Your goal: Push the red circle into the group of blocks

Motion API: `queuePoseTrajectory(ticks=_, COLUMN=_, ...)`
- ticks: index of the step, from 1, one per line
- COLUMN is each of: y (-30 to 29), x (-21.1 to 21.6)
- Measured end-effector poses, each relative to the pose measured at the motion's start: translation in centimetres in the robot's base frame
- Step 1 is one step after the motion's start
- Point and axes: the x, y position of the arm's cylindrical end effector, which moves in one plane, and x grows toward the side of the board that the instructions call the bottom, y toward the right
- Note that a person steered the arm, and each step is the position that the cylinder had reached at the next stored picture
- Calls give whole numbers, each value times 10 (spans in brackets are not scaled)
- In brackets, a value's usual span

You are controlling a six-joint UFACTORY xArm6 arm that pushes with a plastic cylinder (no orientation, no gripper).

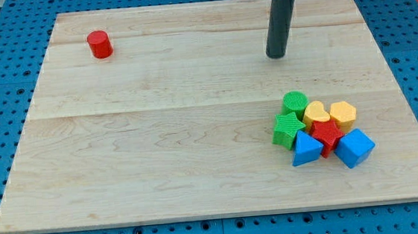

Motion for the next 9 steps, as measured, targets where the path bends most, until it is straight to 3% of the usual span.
queuePoseTrajectory(ticks=5, y=-126, x=-66)
queuePoseTrajectory(ticks=7, y=-128, x=-66)
queuePoseTrajectory(ticks=9, y=-228, x=-98)
